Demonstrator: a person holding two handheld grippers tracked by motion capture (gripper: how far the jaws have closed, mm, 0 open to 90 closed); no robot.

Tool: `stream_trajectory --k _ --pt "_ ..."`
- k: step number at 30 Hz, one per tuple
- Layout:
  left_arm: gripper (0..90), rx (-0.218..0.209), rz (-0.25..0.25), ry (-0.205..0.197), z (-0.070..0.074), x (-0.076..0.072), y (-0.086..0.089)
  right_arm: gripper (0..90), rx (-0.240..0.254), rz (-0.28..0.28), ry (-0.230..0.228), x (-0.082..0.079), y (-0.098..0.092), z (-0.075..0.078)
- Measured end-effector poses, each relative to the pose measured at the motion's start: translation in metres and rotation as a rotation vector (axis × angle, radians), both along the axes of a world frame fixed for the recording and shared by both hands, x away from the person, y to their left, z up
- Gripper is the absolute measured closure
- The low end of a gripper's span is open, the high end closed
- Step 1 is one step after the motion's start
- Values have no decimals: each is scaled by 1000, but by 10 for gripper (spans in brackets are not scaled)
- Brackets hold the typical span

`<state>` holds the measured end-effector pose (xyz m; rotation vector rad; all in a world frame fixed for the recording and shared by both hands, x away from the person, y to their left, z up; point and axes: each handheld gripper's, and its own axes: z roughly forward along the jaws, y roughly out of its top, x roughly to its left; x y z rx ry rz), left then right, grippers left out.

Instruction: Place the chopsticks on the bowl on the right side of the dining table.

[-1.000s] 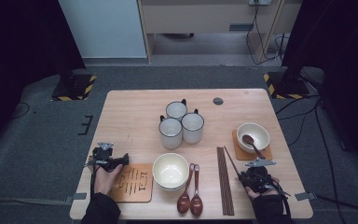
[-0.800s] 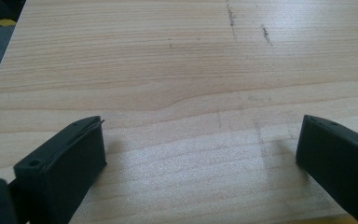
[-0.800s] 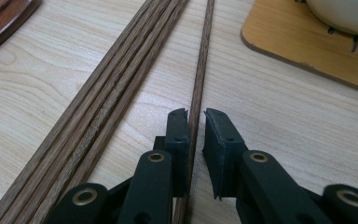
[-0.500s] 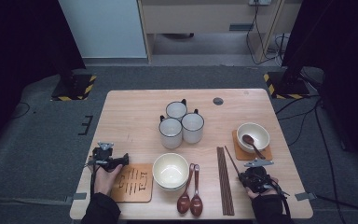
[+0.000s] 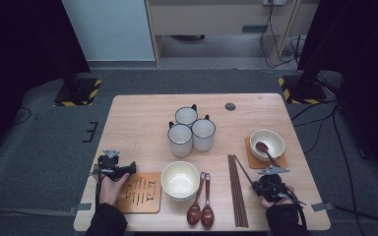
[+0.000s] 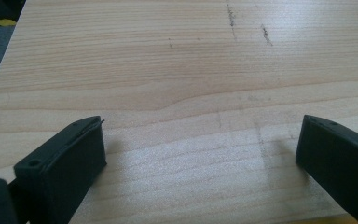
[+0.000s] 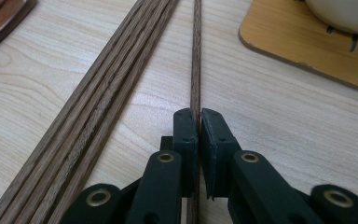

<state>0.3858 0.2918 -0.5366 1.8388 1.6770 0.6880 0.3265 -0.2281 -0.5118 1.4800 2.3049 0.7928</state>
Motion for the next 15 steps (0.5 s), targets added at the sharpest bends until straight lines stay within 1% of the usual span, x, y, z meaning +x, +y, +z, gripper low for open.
stream_trajectory --k 12,14,15 --pt "5 0 0 0 0 0 0 853 21 -20 -17 2 -7 7" --pt "4 0 0 0 0 0 0 853 16 -16 -22 3 -8 6" --pt "4 0 0 0 0 0 0 853 13 -18 -18 4 -8 6"
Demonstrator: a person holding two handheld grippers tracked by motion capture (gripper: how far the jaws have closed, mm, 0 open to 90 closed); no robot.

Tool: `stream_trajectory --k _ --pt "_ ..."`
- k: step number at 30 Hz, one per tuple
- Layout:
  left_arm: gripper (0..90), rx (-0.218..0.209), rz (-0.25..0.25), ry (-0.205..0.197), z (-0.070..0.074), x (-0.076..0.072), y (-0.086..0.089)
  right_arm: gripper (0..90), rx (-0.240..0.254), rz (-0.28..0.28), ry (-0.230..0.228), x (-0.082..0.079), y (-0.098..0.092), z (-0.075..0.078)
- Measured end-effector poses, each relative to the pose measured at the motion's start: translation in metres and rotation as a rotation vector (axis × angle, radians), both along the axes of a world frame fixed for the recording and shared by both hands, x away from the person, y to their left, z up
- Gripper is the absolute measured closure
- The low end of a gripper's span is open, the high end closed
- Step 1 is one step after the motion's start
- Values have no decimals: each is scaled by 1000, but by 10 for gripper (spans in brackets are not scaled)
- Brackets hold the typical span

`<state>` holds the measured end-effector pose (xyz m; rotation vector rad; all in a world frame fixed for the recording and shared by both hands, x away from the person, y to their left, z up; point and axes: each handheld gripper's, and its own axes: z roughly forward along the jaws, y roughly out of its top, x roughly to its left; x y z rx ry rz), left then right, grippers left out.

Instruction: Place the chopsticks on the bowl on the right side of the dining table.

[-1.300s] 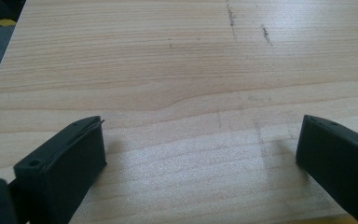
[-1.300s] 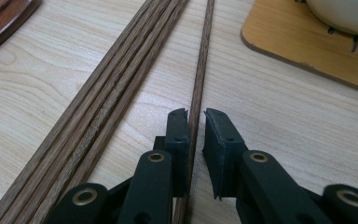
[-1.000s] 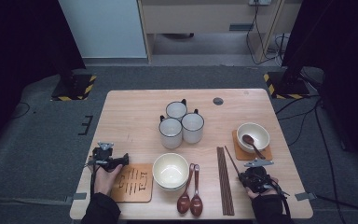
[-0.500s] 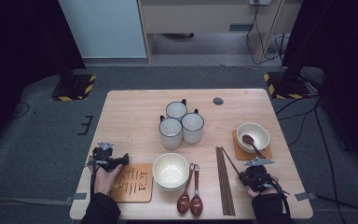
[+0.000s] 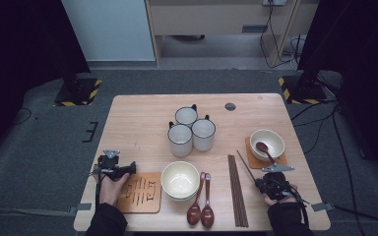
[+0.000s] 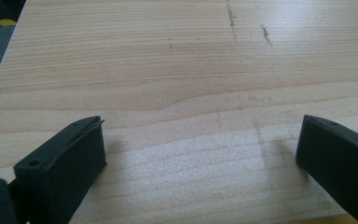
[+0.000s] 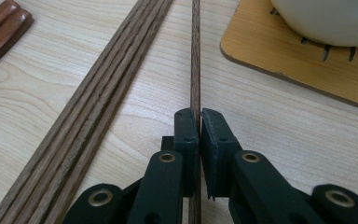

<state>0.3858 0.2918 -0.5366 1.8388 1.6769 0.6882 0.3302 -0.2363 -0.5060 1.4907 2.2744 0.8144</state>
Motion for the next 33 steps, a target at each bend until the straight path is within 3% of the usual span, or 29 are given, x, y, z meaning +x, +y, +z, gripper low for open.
stream_trajectory --k 11,20,33 --pt "5 0 0 0 0 0 0 851 -39 19 11 7 6 -8" --pt "5 0 0 0 0 0 0 835 -37 19 -5 4 4 -7" --pt "5 0 0 0 0 0 0 851 -32 10 19 1 1 -7"
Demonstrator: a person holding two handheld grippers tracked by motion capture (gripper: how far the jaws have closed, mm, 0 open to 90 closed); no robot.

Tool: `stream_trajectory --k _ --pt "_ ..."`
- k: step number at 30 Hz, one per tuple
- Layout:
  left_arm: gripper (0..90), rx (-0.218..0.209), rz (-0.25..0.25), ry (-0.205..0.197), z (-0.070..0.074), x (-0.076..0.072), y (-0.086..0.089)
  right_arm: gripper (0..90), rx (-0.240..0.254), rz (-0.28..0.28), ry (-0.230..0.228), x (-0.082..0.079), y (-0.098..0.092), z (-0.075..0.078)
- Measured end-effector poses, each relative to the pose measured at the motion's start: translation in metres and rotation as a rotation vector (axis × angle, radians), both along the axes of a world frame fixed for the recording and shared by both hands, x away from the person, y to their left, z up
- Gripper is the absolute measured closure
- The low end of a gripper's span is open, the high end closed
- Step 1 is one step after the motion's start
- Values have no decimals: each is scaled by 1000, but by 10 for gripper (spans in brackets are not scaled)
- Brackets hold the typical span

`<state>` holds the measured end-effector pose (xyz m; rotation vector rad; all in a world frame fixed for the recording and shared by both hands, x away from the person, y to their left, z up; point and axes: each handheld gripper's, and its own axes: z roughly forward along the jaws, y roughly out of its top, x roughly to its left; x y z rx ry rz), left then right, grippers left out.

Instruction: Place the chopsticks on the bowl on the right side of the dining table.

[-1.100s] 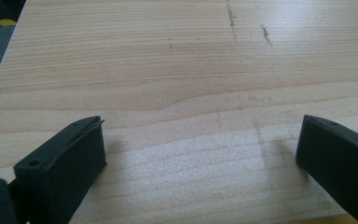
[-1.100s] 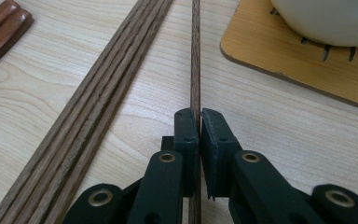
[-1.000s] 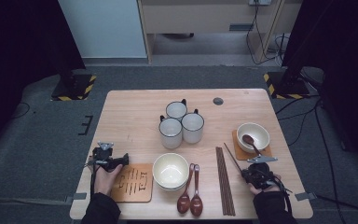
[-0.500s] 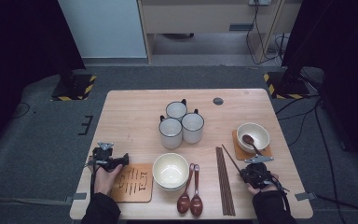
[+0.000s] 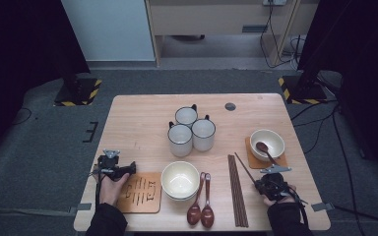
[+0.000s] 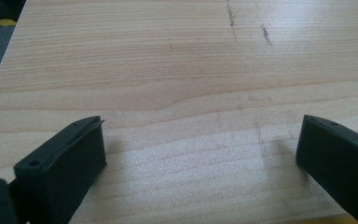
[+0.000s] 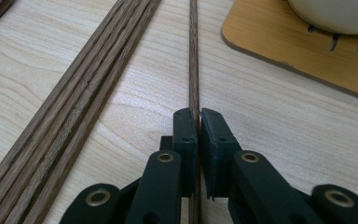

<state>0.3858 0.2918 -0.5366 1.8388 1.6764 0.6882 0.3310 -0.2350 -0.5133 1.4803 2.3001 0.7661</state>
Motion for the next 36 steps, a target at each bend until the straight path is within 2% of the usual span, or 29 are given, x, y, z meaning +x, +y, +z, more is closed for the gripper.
stream_trajectory --k 4,18,23,30,36 --pt "5 0 0 1 0 0 0 852 5 -2 5 1 -1 1" --pt "5 0 0 0 0 0 0 852 29 14 -52 -3 -6 20" --pt "5 0 0 0 0 0 0 852 73 16 -69 -5 -8 26" --pt "5 0 0 0 0 0 0 852 124 11 -122 -7 -12 41" --pt "5 0 0 0 0 0 0 852 152 6 -148 -8 -15 49"
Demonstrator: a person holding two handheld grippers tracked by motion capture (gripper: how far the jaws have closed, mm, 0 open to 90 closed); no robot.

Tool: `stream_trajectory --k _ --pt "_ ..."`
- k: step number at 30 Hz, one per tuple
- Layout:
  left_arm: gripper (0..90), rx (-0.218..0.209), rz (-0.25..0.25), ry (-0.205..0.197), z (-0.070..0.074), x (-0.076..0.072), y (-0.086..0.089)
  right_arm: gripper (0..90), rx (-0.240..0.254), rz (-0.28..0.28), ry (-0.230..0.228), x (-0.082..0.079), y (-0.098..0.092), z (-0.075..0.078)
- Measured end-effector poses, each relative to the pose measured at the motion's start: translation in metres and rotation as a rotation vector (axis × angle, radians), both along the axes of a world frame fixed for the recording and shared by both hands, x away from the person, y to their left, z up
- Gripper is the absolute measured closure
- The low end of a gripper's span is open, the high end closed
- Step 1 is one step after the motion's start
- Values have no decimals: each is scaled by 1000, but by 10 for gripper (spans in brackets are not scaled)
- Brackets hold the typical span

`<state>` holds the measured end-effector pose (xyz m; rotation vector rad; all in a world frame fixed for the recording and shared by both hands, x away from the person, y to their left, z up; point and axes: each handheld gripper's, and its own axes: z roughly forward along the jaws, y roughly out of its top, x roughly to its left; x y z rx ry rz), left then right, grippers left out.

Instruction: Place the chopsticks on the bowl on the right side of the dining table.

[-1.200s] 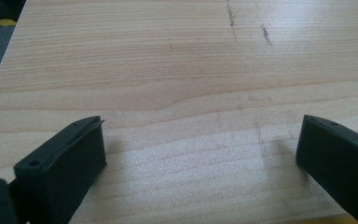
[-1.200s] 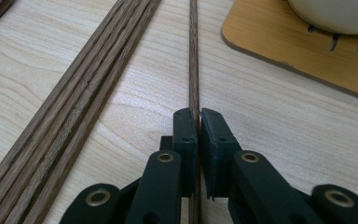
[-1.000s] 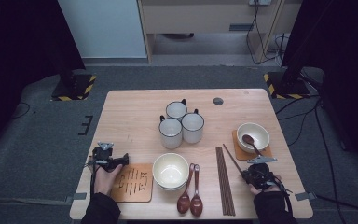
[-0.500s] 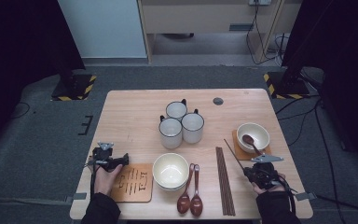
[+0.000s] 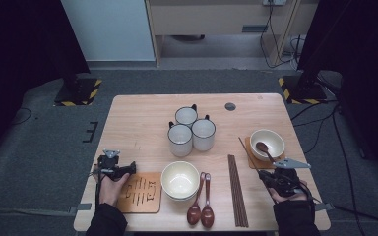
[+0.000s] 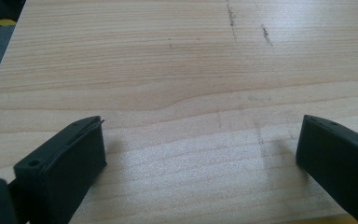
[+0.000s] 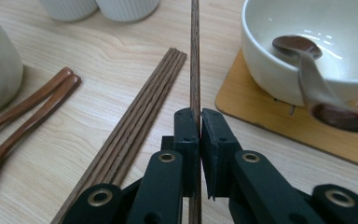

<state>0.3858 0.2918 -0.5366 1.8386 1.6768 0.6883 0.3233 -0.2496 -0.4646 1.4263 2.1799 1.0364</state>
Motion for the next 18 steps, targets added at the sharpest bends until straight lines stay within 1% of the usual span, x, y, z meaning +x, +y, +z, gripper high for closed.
stream_trajectory --k 4,8,18 --pt "5 0 0 0 0 0 0 852 22 0 -24 -1 0 8" --pt "5 0 0 0 0 0 0 852 33 1 -49 -2 -1 14" --pt "5 0 0 0 0 0 0 852 61 3 -93 -3 -1 29"
